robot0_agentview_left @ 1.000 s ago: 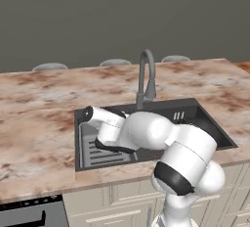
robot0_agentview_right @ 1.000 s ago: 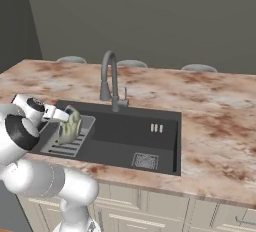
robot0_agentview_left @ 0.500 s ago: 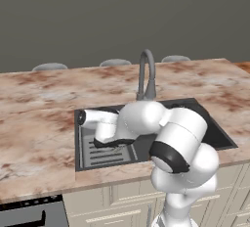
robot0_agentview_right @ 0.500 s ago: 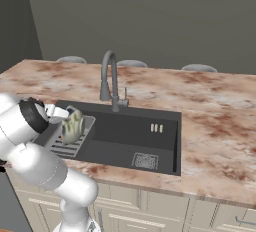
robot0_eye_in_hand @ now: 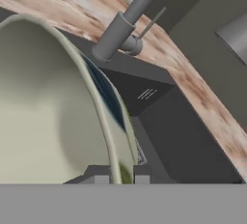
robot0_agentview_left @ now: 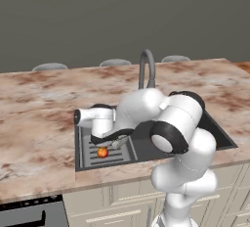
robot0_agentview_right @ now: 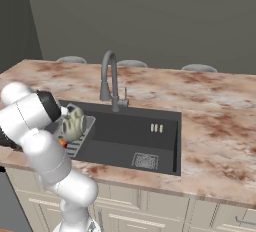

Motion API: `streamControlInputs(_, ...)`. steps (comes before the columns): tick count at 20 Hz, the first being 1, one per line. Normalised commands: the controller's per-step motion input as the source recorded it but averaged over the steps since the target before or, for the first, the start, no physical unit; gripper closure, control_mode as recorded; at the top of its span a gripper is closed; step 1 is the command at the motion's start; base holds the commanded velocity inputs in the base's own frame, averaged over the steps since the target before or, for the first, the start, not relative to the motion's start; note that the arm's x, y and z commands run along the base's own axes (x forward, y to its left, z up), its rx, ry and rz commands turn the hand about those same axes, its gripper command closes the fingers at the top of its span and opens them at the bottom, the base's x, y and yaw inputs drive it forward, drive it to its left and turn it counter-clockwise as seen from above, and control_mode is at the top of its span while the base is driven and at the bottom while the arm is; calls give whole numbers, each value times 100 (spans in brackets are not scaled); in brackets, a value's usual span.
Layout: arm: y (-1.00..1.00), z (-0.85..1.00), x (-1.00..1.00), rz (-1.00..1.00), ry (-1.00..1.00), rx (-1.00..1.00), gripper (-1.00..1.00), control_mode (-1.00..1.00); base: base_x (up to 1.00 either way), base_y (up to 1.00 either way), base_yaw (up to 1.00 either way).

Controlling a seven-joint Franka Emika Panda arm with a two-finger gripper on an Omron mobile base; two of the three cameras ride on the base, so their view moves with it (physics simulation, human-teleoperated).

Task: Dump the bell pepper and peach from the bowl so the bowl can be washed. Place the bowl in the sink after clearing the leftovers.

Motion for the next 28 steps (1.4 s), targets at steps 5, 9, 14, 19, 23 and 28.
streamControlInputs(5,-29,35,0,0,-7,1,100,-100,0,0,0)
streamControlInputs(9,-62,53,-16,0,-6,13,100,-100,0,0,0)
streamControlInputs(14,-79,58,-64,-2,-7,23,100,-100,0,0,0)
streamControlInputs(19,-88,60,-86,-4,-15,27,100,-100,0,0,0)
streamControlInputs(23,-99,61,-81,-3,-18,25,100,-100,0,0,0)
streamControlInputs(28,-100,58,-75,0,-15,24,100,-100,0,0,0)
